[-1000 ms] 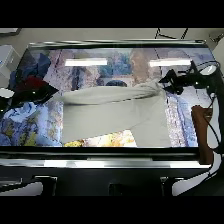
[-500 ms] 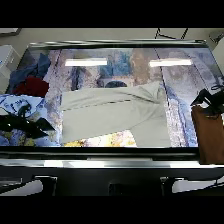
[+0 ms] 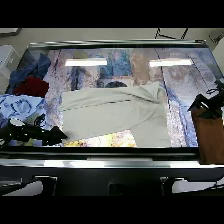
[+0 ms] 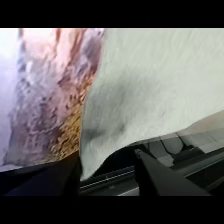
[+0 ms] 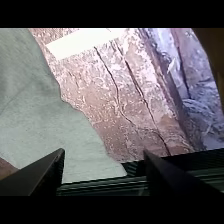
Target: Fold the clothes and pants, and hang the long-sleeved shirts on hangers.
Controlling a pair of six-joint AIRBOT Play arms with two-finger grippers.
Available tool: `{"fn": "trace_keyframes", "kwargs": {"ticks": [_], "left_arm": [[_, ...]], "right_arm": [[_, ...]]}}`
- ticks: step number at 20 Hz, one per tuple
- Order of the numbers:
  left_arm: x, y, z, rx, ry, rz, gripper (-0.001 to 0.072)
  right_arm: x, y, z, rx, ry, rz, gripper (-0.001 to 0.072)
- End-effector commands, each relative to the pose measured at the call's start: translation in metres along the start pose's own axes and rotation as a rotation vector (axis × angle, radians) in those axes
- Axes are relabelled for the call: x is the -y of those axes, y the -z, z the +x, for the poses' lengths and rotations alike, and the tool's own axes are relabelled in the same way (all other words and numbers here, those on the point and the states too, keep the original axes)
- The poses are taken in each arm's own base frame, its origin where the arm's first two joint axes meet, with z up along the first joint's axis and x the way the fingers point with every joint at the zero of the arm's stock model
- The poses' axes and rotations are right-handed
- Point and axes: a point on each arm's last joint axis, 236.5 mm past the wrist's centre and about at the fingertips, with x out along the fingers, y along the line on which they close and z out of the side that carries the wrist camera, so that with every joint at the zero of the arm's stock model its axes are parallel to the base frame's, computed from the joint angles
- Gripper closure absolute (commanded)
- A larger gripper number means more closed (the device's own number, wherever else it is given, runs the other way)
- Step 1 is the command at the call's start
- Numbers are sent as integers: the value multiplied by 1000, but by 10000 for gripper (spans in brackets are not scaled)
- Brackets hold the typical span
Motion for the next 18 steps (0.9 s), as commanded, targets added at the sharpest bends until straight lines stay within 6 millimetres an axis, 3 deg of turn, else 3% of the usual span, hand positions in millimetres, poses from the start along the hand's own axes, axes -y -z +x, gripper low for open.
{"fn": "trace_keyframes", "kwargs": {"ticks": [1,2,3,6,9,15,18], "left_arm": [[4,-8,14,42,-35,-22,463],[7,-7,16,41,-37,-10,661],[8,-6,17,38,-39,-3,683],[10,-6,14,46,-35,11,684],[14,-8,7,72,-31,29,684],[26,-9,-7,125,-23,67,684],[27,-10,-8,130,-22,71,684]], "right_arm": [[0,-5,1,21,2,-4,147],[0,-7,1,32,2,-4,151],[0,-9,3,36,2,-3,153],[1,-9,30,25,-29,-3,153],[-18,-8,67,5,-161,-60,153],[-56,-13,104,-68,-383,-75,169],[-67,-10,125,-103,-368,-96,171]]}}
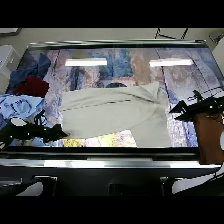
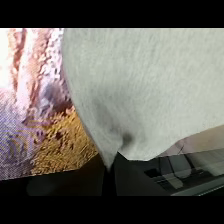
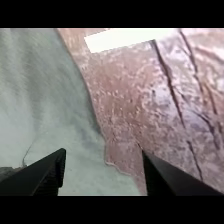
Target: Fold the clothes and pants, and hang the long-sleeved shirts on hangers.
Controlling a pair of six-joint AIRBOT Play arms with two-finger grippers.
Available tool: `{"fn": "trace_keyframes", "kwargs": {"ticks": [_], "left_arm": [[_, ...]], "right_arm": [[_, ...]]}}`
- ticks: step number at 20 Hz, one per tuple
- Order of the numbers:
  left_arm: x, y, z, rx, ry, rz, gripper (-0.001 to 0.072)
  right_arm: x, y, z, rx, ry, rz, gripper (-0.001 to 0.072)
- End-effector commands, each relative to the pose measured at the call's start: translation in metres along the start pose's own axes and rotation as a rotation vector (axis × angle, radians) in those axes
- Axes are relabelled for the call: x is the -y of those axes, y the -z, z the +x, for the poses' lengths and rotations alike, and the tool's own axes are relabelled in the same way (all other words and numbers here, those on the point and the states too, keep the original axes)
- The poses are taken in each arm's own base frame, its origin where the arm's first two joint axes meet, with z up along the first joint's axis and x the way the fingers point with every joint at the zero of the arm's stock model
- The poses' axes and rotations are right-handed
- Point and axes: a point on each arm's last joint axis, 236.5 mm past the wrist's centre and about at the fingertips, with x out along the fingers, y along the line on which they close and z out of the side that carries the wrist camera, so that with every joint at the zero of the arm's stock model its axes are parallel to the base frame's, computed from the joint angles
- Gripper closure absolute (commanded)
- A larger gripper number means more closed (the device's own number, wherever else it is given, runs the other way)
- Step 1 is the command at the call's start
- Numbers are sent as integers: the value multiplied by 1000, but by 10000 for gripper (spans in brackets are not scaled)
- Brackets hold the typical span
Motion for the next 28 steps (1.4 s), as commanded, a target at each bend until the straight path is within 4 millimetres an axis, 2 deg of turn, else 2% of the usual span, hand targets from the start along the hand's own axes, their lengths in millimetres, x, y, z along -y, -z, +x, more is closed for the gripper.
{"fn": "trace_keyframes", "kwargs": {"ticks": [1,3,5,6,7,9,10,11,12,13,14,15,16,17,18,19,20,22,24,26,28], "left_arm": [[2,0,-2,9,2,7,684],[3,0,-2,7,6,5,683],[3,-1,-2,12,5,6,684],[3,-3,-3,18,4,7,683],[4,-5,-5,26,5,11,684],[16,-20,-17,68,12,47,684],[31,-37,-34,131,20,94,684],[53,-60,-62,226,31,156,685],[80,-83,-99,338,45,226,685],[116,-107,-152,489,62,310,685],[154,-121,-212,649,77,395,685],[196,-125,-283,831,95,490,684],[233,-116,-349,998,109,576,684],[268,-93,-413,1160,110,677,684],[293,-66,-459,1284,101,761,684],[311,-36,-495,1382,92,822,684],[325,-9,-516,1445,97,865,684],[340,36,-538,1527,115,920,684],[347,70,-552,1584,167,913,684],[353,100,-573,1678,215,911,684],[354,117,-585,1740,210,921,685]], "right_arm": [[-14,-3,30,-32,-31,-27,171],[-16,-3,42,-38,15,-17,186],[-24,3,49,-62,26,-33,387],[-27,6,50,-75,24,-39,566],[-31,10,49,-87,18,-42,660],[-44,10,32,-54,13,-74,662],[-57,5,14,-7,14,-118,662],[-76,-4,-13,74,17,-187,662],[-103,-15,-49,186,21,-267,662],[-134,-25,-93,324,26,-347,662],[-173,-30,-149,502,29,-440,662],[-213,-25,-208,684,33,-538,661],[-255,-6,-276,897,49,-657,661],[-288,22,-337,1092,79,-757,661],[-313,59,-390,1266,115,-832,661],[-331,106,-437,1432,148,-878,661],[-339,144,-464,1540,173,-903,661],[-344,208,-492,1660,196,-920,661],[-345,252,-505,1731,182,-913,661],[-347,280,-512,1782,182,-930,661],[-347,297,-521,1831,190,-926,661]]}}
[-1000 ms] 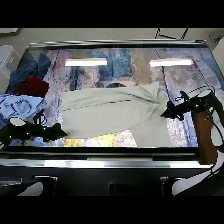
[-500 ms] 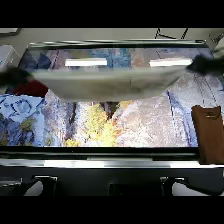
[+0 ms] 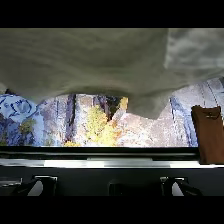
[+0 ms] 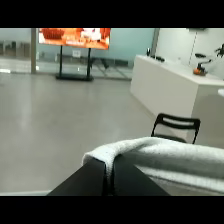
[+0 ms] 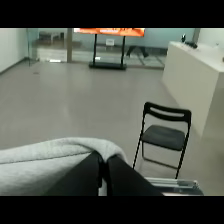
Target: Fold the clothes and pants, and hang the long-sleeved shirts on hangers.
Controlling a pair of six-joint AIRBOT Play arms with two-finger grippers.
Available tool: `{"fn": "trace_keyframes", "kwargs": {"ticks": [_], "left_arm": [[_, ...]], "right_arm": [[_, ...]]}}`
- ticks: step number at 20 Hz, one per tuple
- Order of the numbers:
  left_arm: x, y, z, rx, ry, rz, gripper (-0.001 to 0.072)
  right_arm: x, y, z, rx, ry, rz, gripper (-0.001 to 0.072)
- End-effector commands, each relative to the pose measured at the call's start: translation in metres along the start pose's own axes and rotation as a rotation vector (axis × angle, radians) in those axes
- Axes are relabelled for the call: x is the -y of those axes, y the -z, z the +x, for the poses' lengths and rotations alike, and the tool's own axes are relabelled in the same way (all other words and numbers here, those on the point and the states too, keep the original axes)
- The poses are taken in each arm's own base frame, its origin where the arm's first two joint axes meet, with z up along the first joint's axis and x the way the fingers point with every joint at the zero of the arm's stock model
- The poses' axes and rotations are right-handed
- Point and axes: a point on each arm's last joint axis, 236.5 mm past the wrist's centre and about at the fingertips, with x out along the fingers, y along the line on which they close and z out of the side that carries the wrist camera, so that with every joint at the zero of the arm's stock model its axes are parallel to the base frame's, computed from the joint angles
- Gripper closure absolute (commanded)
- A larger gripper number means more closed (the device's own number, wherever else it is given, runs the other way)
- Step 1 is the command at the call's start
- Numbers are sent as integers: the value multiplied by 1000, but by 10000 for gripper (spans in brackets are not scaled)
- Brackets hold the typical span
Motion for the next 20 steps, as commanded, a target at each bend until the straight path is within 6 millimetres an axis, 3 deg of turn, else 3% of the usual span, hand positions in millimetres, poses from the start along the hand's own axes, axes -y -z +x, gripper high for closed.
{"fn": "trace_keyframes", "kwargs": {"ticks": [1,3,4,5,6,7,8,10,11,12,14,15,17,19,20], "left_arm": [[18,-40,-30,126,-12,35,685],[15,-33,-27,97,-15,37,685],[8,-20,-18,50,-22,32,685],[0,-2,-7,-17,-25,23,685],[-12,28,8,-118,-24,0,685],[-25,63,24,-228,-22,-33,685],[-40,106,41,-355,-18,-76,685],[-69,213,69,-630,-5,-199,685],[-81,277,79,-770,-3,-272,685],[-91,339,83,-896,-13,-333,685],[-99,460,69,-1148,-32,-467,684],[-101,506,59,-1242,-43,-522,684],[-101,581,44,-1382,-74,-616,684],[-107,624,53,-1389,-104,-687,684],[-115,635,67,-1346,-128,-711,684]], "right_arm": [[2,-39,-41,125,66,0,661],[11,-41,-39,138,98,22,662],[15,-34,-32,112,104,22,662],[17,-19,-21,60,99,31,662],[20,7,-3,-34,90,70,662],[22,45,18,-167,71,116,662],[21,100,40,-356,43,172,662],[9,228,69,-796,-50,273,663],[0,286,77,-990,-92,295,664],[-13,344,85,-1158,-130,306,664],[-42,445,99,-1382,-190,345,664],[-57,492,102,-1472,-194,377,664],[-83,566,114,-1571,-175,457,663],[-105,613,143,-1522,-171,542,662],[-109,623,164,-1449,-156,592,662]]}}
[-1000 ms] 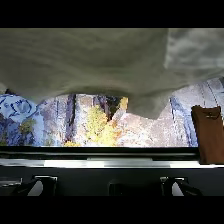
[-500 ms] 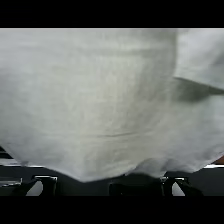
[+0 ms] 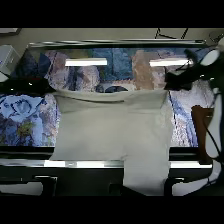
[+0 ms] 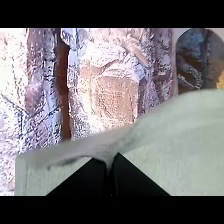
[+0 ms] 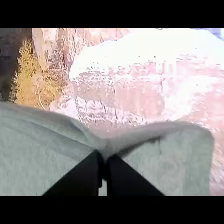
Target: Fold the clothes and pants, and hang the long-sleeved shirts on hangers.
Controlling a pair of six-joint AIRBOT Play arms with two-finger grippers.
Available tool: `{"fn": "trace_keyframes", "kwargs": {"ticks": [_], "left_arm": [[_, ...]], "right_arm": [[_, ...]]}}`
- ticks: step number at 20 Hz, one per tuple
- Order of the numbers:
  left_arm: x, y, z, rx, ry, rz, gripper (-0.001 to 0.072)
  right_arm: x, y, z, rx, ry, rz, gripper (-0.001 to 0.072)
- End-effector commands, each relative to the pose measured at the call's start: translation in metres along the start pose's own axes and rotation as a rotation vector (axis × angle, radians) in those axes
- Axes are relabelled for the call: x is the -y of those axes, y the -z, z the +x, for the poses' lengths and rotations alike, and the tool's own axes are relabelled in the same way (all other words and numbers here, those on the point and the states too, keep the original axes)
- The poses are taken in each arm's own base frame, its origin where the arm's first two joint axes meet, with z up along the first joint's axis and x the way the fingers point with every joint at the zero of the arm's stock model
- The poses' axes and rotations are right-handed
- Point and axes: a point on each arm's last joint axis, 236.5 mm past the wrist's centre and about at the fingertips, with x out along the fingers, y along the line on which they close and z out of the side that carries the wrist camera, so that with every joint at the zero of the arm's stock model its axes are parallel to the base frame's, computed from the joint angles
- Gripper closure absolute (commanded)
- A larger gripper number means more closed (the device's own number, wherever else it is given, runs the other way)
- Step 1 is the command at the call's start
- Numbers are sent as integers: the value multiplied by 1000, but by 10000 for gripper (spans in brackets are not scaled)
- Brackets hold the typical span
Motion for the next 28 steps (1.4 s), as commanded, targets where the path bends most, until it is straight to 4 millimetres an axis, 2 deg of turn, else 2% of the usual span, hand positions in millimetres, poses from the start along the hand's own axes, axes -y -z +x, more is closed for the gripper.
{"fn": "trace_keyframes", "kwargs": {"ticks": [1,4,6,8,12,14,16,17,18,19,21,22,24,25,27,28], "left_arm": [[-36,-10,70,5,17,-136,684],[-47,-55,70,154,0,-138,684],[-52,-69,71,210,-16,-139,684],[-59,-68,79,211,-24,-150,684],[-68,-57,96,166,-25,-172,684],[-62,-64,84,178,-1,-171,684],[-43,-65,51,136,44,-51,684],[-34,-57,30,86,68,-17,684],[-30,-43,12,27,79,1,684],[-34,-22,-1,-56,62,20,684],[-60,28,-10,-262,-35,41,684],[-70,49,-7,-335,-55,25,684],[-80,86,8,-430,-43,-43,684],[-82,104,15,-473,-28,-75,684],[-86,128,21,-529,-13,-96,685],[-87,132,23,-540,-12,-102,685]], "right_arm": [[-3,-42,83,112,-78,127,662],[4,-108,66,402,-67,128,662],[7,-127,61,492,-68,134,662],[12,-126,73,478,-63,143,662],[19,-98,106,342,-56,166,662],[18,-95,97,322,-58,165,662],[19,-86,66,277,-62,160,661],[21,-71,49,224,-55,153,661],[21,-47,34,133,-50,130,661],[23,-16,23,15,-35,113,661],[34,46,19,-232,34,90,661],[39,69,27,-317,55,95,661],[46,94,49,-385,58,125,661],[49,100,56,-396,61,139,662],[51,97,62,-377,63,143,661],[51,95,63,-364,61,148,661]]}}
